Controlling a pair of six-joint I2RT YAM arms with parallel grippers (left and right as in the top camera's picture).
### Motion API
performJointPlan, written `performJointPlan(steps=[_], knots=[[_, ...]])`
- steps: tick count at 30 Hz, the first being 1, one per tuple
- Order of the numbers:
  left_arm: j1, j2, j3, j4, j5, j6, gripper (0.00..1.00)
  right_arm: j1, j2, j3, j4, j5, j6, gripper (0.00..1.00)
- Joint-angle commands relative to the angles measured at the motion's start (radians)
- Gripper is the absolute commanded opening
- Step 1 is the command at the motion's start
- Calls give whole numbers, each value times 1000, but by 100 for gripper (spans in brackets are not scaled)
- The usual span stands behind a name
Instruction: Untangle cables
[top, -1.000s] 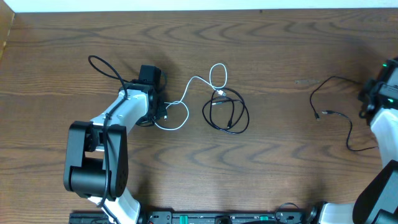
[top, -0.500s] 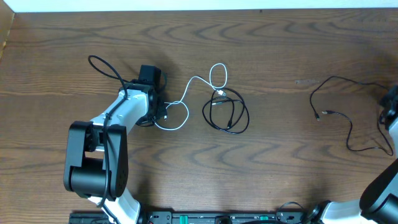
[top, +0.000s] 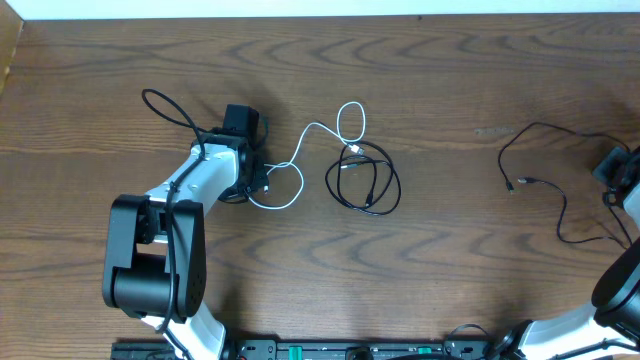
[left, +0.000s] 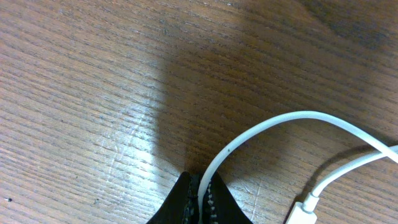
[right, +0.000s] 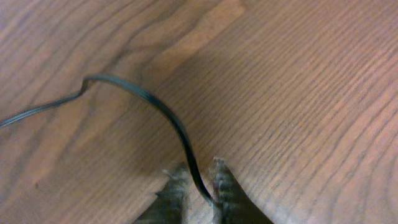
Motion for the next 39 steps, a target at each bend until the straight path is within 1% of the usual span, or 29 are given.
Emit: performJointPlan(steps=[1, 5, 8, 15, 18, 20, 22, 29, 31, 36, 37, 38, 39], knots=[[8, 37, -25, -6, 18, -13, 8, -3, 3, 3, 30, -8, 7, 1], [8, 37, -25, -6, 18, -13, 7, -3, -40, 4, 108, -7, 6, 1], [8, 37, -25, -6, 18, -13, 7, -3, -105, 11, 201, -3, -43, 1], [8, 37, -25, -7, 21, -13, 7, -4, -296, 17, 544, 63, -153, 1], [8, 37, -25, -6, 40, -13, 7, -4, -327, 17, 594, 63, -185, 1], [8, 37, -25, -6, 41, -13, 7, -4, -331, 17, 581, 63, -185, 1], [8, 37, -25, -6, 41, -13, 7, -4, -331, 17, 524, 62, -185, 1], [8, 37, -25, -6, 41, -13, 7, 10, -331, 17, 202, 37, -183, 1], [8, 37, -25, -6, 41, -13, 7, 10, -331, 17, 140, 37, -183, 1], [8, 37, -25, -6, 41, -13, 7, 10, -331, 17, 90, 29, -183, 1], [8, 37, -25, -6, 41, -13, 7, 10, -331, 17, 90, 28, -183, 2], [8, 37, -25, -6, 41, -13, 8, 10, -331, 17, 89, 19, -183, 6], [8, 37, -25, -6, 41, -13, 8, 10, -331, 17, 86, 2, -183, 14]])
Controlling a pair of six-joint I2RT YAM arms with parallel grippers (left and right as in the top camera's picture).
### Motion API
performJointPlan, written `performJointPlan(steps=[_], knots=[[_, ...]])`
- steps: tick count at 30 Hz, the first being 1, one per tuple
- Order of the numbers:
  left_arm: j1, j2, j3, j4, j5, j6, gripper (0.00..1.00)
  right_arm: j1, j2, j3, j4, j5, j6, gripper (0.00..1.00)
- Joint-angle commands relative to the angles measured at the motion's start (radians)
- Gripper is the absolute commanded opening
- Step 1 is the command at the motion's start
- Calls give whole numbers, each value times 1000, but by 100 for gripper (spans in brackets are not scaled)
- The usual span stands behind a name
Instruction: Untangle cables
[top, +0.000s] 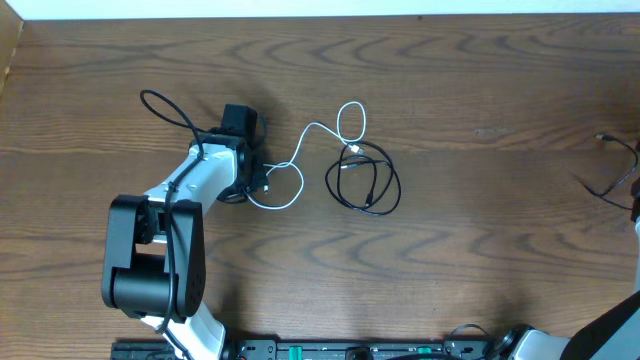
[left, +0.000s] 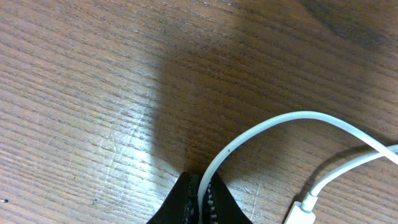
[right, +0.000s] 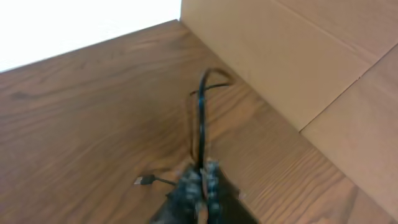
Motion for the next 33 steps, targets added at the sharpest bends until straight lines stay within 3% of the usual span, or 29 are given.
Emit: performJointPlan(steps=[1, 4, 9, 23, 33], knots=[[2, 37, -25, -6, 23, -14, 7, 4, -1, 3, -10, -61, -10, 24], [2, 37, -25, -6, 23, -14, 7, 5, -1, 3, -23, -154, -10, 35], [2, 37, -25, -6, 23, -14, 7, 5, -1, 3, -33, -267, -10, 37], [2, 37, -25, 1, 37, -13, 7, 7, 4, 3, -137, -344, 24, 39], [-60, 37, -25, 214, 509, 97, 8, 137, 29, 3, -174, -560, 27, 40]])
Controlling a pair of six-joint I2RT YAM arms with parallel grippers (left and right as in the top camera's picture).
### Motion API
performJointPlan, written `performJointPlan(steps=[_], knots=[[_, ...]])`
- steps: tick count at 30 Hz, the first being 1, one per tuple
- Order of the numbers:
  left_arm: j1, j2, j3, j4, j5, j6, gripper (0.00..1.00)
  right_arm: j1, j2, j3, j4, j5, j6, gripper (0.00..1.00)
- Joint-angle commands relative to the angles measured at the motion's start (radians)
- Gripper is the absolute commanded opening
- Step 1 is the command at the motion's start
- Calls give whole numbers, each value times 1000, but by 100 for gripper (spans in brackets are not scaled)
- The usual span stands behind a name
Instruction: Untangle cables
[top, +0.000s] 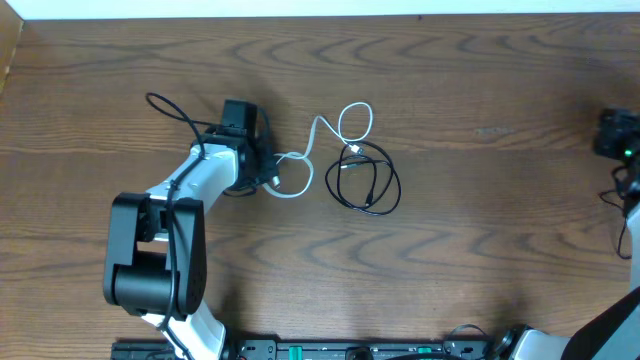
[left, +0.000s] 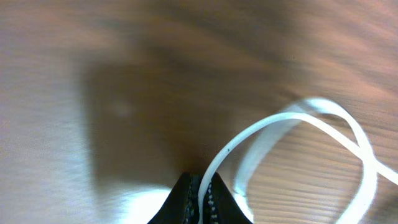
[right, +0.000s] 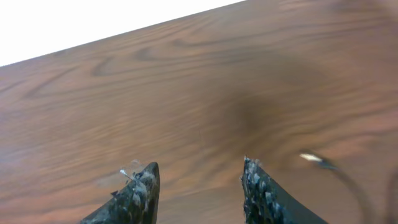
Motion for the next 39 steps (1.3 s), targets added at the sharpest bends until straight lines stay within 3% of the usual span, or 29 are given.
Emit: performJointPlan(steps=[1, 4, 8, 17, 27, 34, 39], knots=[[-57, 25, -20, 52, 281, 93, 7, 77, 25, 3, -24, -98, 13, 40], [-128, 25, -20, 90, 390, 206, 7, 160, 57, 3, -54, -98, 13, 40], [-218, 24, -20, 96, 397, 298, 8, 268, 124, 3, -64, -99, 13, 41], [-246, -118, 1, 92, 396, 282, 7, 467, 246, 3, -30, -210, 13, 44], [-274, -352, 1, 57, 395, 282, 8, 669, 254, 3, 42, -338, 14, 56], [-303, -356, 1, 44, 395, 282, 8, 761, 254, 3, 55, -301, 14, 57], [-303, -356, 1, 43, 391, 282, 7, 804, 254, 3, 21, -95, 92, 57]])
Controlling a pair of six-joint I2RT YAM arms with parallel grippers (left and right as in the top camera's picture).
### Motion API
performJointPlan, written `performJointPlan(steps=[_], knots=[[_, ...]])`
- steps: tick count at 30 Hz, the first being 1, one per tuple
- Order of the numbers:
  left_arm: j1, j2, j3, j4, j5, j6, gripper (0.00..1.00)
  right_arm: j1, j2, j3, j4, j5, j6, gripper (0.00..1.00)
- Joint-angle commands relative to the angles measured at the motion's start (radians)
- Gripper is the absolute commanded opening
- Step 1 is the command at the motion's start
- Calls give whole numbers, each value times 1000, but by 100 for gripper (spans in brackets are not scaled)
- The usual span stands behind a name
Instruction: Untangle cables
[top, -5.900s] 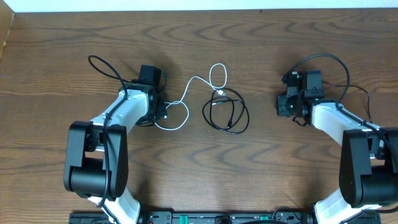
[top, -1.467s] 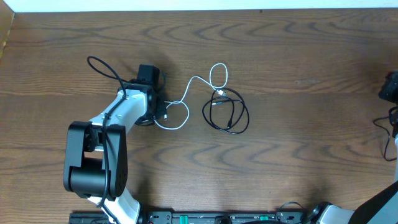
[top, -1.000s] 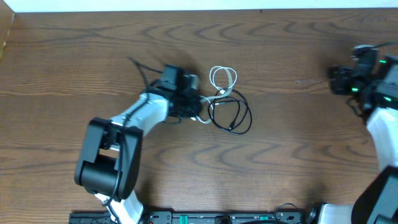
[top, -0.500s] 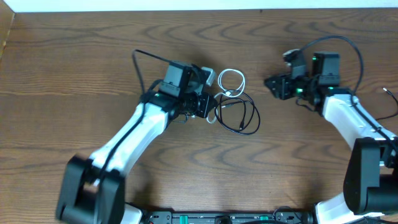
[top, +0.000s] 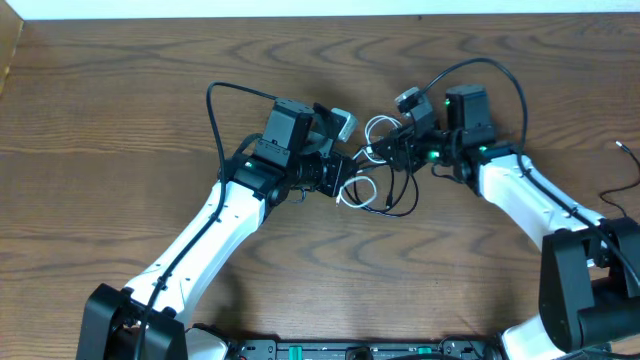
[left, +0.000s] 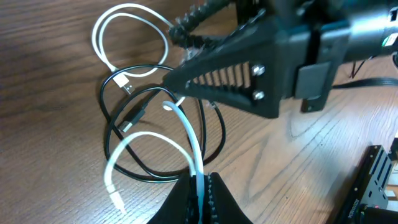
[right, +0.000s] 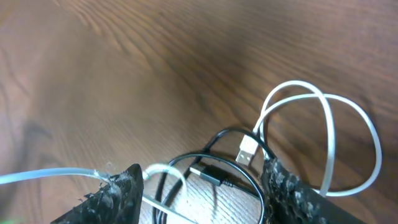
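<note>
A white cable (top: 368, 128) and a coiled black cable (top: 385, 211) lie tangled at the table's middle. My left gripper (top: 340, 178) is shut on a raised stretch of the white cable (left: 188, 134), just left of the coil; its own view shows the fingertips (left: 200, 185) pinching it above the black coil (left: 149, 176). My right gripper (top: 387, 150) stands open over the tangle from the right. In its view (right: 202, 186) the fingers straddle the black coil (right: 227, 132) and a white USB plug (right: 249, 148), with a white loop (right: 328, 134) beside them.
The brown wooden table (top: 120, 60) runs wide on all sides. The tip of a separate black cable (top: 622, 147) shows at the right edge. Both arms lean in over the centre, close together.
The left gripper, still shut on the white cable, moved from the table's left to the centre beside the coil. The open right gripper came from the far right edge to the tangle.
The left gripper held the white cable at the table's left while the right gripper was shut on a separate black cable at the right. That cable then lay further right. The right gripper was then open at the edge. Both grippers now meet over the central tangle.
</note>
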Motion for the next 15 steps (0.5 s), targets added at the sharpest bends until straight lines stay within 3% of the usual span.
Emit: performJointPlan(steps=[1, 4, 15], knots=[[-2, -2, 11, -2, 12, 13, 7, 27, 6, 3, -25, 212, 111, 57], [-2, -2, 11, -2, 9, 13, 8, 32, 7, 3, -45, 296, 191, 58], [-2, -2, 11, -2, 9, 13, 7, 50, 83, 2, -72, 291, 404, 56]])
